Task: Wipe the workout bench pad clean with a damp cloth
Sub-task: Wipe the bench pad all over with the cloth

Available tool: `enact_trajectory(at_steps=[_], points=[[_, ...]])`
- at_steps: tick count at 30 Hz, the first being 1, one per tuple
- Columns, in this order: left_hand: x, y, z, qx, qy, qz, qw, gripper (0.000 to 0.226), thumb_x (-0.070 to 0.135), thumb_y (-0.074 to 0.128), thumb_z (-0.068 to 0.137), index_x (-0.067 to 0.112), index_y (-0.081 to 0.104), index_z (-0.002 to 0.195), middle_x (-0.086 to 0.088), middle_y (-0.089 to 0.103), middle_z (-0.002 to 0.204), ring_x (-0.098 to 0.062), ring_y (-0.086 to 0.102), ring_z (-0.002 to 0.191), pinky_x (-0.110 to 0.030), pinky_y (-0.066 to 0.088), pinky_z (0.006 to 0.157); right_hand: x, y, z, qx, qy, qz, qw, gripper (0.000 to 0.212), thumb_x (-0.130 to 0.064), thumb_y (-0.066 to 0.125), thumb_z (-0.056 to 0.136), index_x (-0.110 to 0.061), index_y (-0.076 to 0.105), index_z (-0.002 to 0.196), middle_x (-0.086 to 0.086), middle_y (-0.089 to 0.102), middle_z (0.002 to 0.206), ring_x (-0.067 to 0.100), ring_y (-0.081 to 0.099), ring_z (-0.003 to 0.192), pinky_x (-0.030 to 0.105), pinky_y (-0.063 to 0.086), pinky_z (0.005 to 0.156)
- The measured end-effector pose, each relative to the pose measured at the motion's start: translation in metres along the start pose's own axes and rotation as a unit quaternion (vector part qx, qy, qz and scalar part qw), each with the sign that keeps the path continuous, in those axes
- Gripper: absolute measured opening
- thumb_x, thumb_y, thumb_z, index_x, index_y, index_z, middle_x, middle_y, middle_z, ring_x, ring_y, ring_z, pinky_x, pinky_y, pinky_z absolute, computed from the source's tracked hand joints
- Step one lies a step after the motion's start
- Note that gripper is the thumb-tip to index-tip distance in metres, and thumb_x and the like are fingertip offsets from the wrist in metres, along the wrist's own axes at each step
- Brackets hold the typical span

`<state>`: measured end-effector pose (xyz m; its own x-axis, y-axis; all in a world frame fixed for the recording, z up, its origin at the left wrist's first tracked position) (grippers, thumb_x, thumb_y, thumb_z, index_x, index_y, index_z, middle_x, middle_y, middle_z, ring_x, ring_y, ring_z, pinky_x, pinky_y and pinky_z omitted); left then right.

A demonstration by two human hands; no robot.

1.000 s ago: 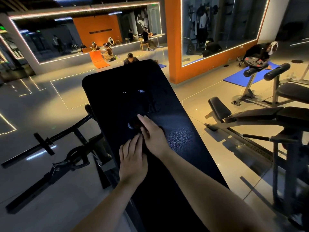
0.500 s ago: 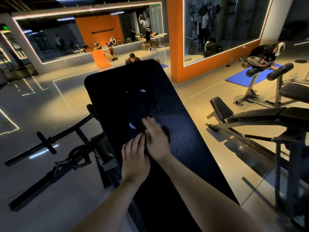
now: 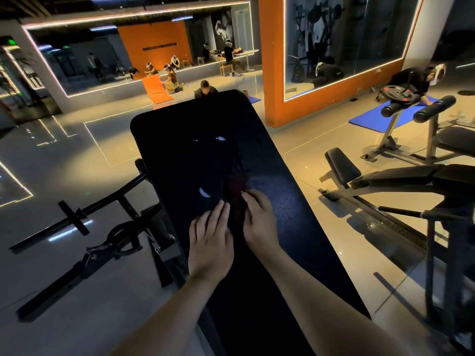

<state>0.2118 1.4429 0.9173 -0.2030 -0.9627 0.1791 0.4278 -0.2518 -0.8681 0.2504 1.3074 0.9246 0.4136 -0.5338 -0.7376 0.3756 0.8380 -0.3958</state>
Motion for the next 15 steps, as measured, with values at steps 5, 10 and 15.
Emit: enact_trajectory(at_steps=[5, 10, 15], points=[[-0.01, 0.0, -0.001, -0.012, -0.048, -0.114, 0.992, 0.054, 0.02, 0.038, 0.101, 0.021, 0.031, 0.154, 0.013, 0.023, 0.161, -0.013, 0.013, 0.148, -0.042, 0.017, 0.124, -0.019, 0.019, -0.008, -0.102, -0.106, -0.039, 0.988, 0.057, -0.039, 0.039, 0.102, -0.021, 0.032, 0.156, 0.008, 0.031, 0.161, 0.019, 0.008, 0.155, 0.039, 0.008, 0.125], [-0.017, -0.012, 0.0, 0.002, -0.029, -0.216, 0.976, 0.055, 0.007, 0.042, 0.099, 0.02, 0.035, 0.153, 0.013, 0.02, 0.161, -0.008, 0.008, 0.148, -0.04, 0.033, 0.117, -0.003, 0.024, 0.015, -0.055, -0.134, -0.129, 0.981, 0.055, -0.015, 0.045, 0.099, -0.018, 0.037, 0.153, 0.011, 0.023, 0.164, 0.027, 0.006, 0.154, 0.05, 0.011, 0.124], [-0.053, -0.025, 0.0, 0.052, -0.107, -0.121, 0.985, 0.063, 0.023, 0.047, 0.1, 0.021, 0.021, 0.158, 0.006, 0.004, 0.167, -0.015, -0.002, 0.152, -0.031, 0.005, 0.123, -0.004, 0.017, 0.054, 0.073, 0.074, -0.11, 0.988, 0.053, -0.013, 0.04, 0.102, -0.011, 0.032, 0.154, 0.016, 0.029, 0.161, 0.03, 0.019, 0.152, 0.042, 0.01, 0.125]])
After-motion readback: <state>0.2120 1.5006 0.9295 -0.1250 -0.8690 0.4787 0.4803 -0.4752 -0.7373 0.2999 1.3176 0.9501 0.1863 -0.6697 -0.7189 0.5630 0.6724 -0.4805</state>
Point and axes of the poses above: each hand's wrist, its own z-axis towards the middle knuckle, its own y-axis out of the palm, x = y × z, the point moved 5 cm from there along z, towards the middle knuckle
